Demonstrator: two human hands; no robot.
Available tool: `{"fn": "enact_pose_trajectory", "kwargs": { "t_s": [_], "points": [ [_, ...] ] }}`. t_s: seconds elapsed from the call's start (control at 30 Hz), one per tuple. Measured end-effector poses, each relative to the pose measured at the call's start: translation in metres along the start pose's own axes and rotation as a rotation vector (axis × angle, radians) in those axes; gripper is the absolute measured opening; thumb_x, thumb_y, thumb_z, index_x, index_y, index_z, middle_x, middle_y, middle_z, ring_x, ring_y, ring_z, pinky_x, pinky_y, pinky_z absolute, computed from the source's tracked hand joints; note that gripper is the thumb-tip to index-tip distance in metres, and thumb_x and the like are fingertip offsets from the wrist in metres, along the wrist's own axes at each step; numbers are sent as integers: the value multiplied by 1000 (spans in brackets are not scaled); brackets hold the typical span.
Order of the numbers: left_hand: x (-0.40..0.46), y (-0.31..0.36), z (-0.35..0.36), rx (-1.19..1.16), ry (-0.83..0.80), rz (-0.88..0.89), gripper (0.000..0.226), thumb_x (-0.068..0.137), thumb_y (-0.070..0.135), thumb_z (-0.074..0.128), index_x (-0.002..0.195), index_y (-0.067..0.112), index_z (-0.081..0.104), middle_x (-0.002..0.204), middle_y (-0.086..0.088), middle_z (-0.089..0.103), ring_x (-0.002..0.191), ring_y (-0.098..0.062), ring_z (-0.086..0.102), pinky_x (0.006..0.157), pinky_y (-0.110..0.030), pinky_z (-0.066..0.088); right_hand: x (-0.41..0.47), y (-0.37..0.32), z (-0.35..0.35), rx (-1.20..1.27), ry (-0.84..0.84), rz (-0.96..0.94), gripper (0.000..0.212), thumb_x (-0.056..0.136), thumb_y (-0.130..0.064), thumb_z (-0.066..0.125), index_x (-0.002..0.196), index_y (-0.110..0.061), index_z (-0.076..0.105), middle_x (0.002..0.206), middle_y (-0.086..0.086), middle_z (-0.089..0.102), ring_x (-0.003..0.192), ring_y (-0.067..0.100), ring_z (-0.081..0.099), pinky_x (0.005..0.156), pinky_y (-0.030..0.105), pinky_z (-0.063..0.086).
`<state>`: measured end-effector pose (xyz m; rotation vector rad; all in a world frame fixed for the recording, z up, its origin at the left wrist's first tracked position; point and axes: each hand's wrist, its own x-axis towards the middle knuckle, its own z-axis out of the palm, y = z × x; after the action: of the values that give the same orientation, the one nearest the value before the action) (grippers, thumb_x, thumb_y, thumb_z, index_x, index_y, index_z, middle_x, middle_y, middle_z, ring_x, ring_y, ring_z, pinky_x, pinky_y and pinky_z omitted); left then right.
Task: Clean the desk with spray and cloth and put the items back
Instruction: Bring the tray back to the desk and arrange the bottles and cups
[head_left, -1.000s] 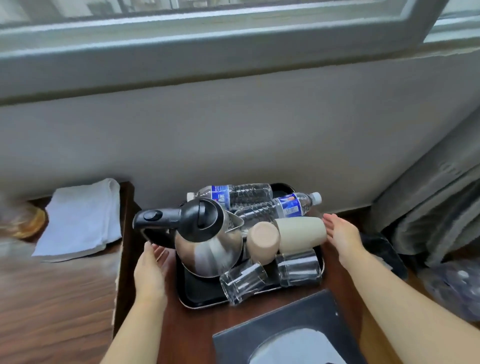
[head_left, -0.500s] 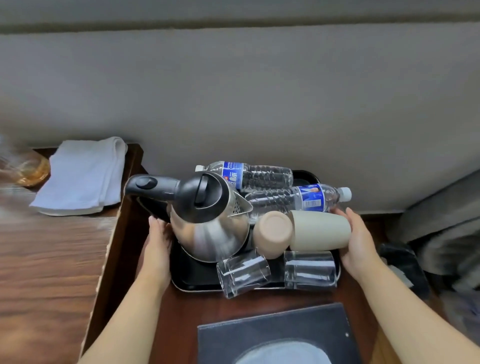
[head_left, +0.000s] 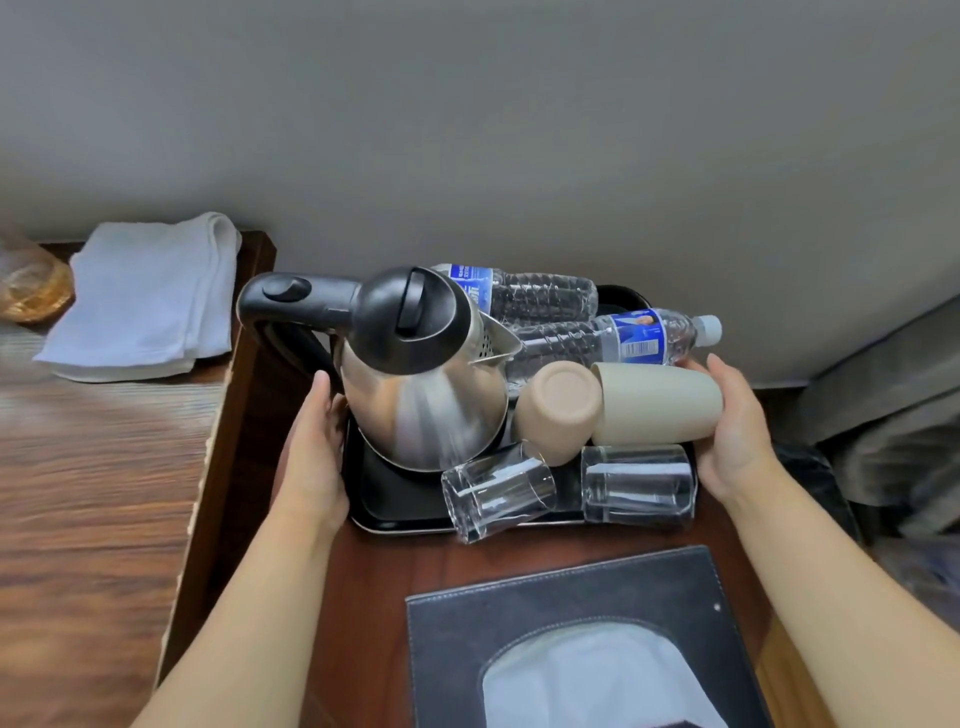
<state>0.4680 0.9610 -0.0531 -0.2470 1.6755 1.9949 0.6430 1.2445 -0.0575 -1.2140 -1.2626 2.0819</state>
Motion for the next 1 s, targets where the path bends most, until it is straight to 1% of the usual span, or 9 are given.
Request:
{"fn": "enact_pose_trajectory", "kwargs": {
  "t_s": [0.17, 0.27, 0.33, 0.43, 0.57, 0.67, 0.73, 0.83, 1.0],
  "points": [
    [-6, 6, 1, -29, -10, 23, 36, 103, 36, 39, 97, 21, 71, 87, 13, 76, 79, 3, 68, 78, -14, 54, 0, -1, -1, 0, 12, -28, 38, 96, -42, 44, 115, -18, 66, 90, -1, 72, 80, 13, 67, 70, 33, 50],
    [-16, 16, 8, -76, -87, 32, 63, 105, 30, 33, 65, 24, 81, 68, 12, 76, 64, 2, 71, 57, -11, 55, 0, -6, 2, -15, -33, -43, 39, 95, -44, 44, 115, -19, 66, 93, 0, 71, 83, 14, 66, 69, 31, 50],
    [-23, 23, 13, -82, -110, 48, 68, 106, 28, 31, 57, 28, 80, 65, 12, 75, 61, 3, 71, 53, -11, 53, 0, -9, 4, -12, -47, -51, 35, 94, -45, 46, 109, -20, 67, 92, 0, 71, 83, 15, 65, 69, 31, 50],
    [-29, 34, 15, -99, -111, 78, 68, 106, 27, 31, 58, 29, 79, 65, 12, 75, 60, 3, 71, 53, -11, 53, -1, -15, 7, -25, -50, -58, 40, 91, -47, 48, 113, -19, 65, 94, 2, 70, 83, 15, 65, 71, 32, 49],
    [-43, 50, 15, -125, -107, 96, 68, 106, 27, 32, 56, 28, 79, 64, 12, 75, 59, 2, 71, 52, -11, 53, -9, -27, 13, -29, -74, -52, 55, 87, -50, 49, 126, -13, 60, 102, 4, 68, 89, 17, 64, 71, 33, 50],
    [-58, 60, 11, -127, -70, 112, 64, 105, 31, 36, 57, 23, 79, 62, 11, 74, 58, 2, 71, 51, -11, 53, -18, -39, 19, -27, -114, -47, 54, 88, -51, 49, 126, -14, 60, 98, 3, 69, 85, 17, 65, 68, 29, 51],
    [-71, 66, 9, -114, -39, 137, 63, 105, 31, 36, 59, 20, 78, 59, 12, 72, 56, 3, 69, 51, -10, 52, -25, -49, 22, -28, -143, -45, 58, 85, -53, 51, 126, -14, 59, 101, 5, 67, 86, 18, 64, 69, 31, 50],
    [-96, 75, 5, -123, -19, 157, 72, 105, 30, 33, 47, 27, 76, 55, 14, 71, 53, 5, 68, 50, -9, 51, -38, -64, 28, -53, -187, -44, 46, 90, -52, 48, 118, -18, 61, 98, 3, 68, 83, 16, 66, 67, 29, 51],
    [-136, 82, -15, -131, 71, 205, 70, 104, 31, 33, 49, 29, 76, 58, 15, 70, 54, 4, 67, 53, -9, 51, -65, -72, 41, -92, -247, -11, 41, 90, -53, 48, 112, -20, 61, 92, 2, 69, 80, 16, 66, 67, 29, 52]
  ]
}}
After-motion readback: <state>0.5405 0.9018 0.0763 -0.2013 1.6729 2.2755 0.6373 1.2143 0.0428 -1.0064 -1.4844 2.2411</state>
